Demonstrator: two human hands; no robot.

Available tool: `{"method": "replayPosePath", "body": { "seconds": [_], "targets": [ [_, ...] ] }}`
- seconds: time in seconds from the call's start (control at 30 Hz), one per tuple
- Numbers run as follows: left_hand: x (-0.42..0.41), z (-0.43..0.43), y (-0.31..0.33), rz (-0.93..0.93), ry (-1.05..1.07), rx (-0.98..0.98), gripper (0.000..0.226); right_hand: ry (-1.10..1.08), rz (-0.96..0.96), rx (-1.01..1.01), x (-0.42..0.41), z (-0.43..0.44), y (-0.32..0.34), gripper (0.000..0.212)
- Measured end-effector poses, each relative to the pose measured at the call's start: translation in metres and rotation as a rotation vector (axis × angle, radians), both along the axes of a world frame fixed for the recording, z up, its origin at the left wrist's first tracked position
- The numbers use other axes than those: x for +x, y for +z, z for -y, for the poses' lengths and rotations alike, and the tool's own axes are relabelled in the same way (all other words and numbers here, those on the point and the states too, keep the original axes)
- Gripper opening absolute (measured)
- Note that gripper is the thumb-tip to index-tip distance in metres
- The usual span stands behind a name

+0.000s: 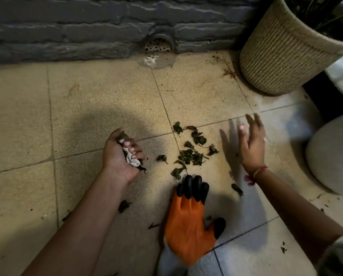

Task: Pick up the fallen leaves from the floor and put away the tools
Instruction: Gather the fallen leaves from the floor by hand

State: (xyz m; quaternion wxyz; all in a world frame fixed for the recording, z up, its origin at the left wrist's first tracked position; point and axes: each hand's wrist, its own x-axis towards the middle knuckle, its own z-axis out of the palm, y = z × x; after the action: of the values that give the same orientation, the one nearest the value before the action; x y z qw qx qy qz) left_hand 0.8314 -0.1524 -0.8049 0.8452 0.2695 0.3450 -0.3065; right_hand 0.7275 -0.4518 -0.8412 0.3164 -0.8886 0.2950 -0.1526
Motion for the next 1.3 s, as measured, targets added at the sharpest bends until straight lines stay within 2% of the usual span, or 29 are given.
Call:
{"method": "replayPosePath", "body": {
  "seconds": [0.1, 0.27, 0.4, 0.57, 0.67, 0.77, 0.93, 1.03, 1.3],
  "targets": [
    [-0.009, -0.005, 0.000, -0.009, 0.002, -0.015, 0.059, -0.077, -0.157, -0.140, -0.055, -0.004, -0.011, 0.077],
    [-0.031, 0.011, 0.001, -0.025, -0.007, 0.045, 0.055, -0.057, -0.353, -0.182, -0.084, -0.038, -0.034, 0.082],
    [-0.040, 0.013, 0.007, -0.031, -0.013, 0.015, 0.056, 0.110, -0.313, -0.252, -0.049, -0.061, -0.036, 0.080],
    [-0.047, 0.001, 0.006, -0.035, 0.007, 0.021, 0.058, 0.271, -0.265, -0.150, 0.015, -0.083, -0.034, 0.077],
    [-0.048, -0.007, 0.005, -0.044, 0.028, 0.033, 0.057, 0.466, -0.232, -0.122, 0.038, -0.096, -0.030, 0.081],
    [-0.048, -0.014, 0.006, -0.044, 0.050, 0.051, 0.055, 0.634, -0.190, -0.103, 0.046, -0.104, -0.025, 0.081],
    [-0.047, -0.025, 0.005, -0.039, 0.067, 0.049, 0.055, 0.645, -0.227, -0.167, 0.068, -0.101, -0.020, 0.088],
    [-0.047, -0.029, 0.004, -0.050, 0.085, 0.049, 0.054, 0.764, -0.257, -0.169, 0.077, -0.098, -0.019, 0.088],
    [-0.048, -0.052, 0.004, -0.044, 0.149, 0.098, 0.042, 1.041, -0.218, -0.201, 0.038, -0.126, -0.020, 0.081]
  ]
}}
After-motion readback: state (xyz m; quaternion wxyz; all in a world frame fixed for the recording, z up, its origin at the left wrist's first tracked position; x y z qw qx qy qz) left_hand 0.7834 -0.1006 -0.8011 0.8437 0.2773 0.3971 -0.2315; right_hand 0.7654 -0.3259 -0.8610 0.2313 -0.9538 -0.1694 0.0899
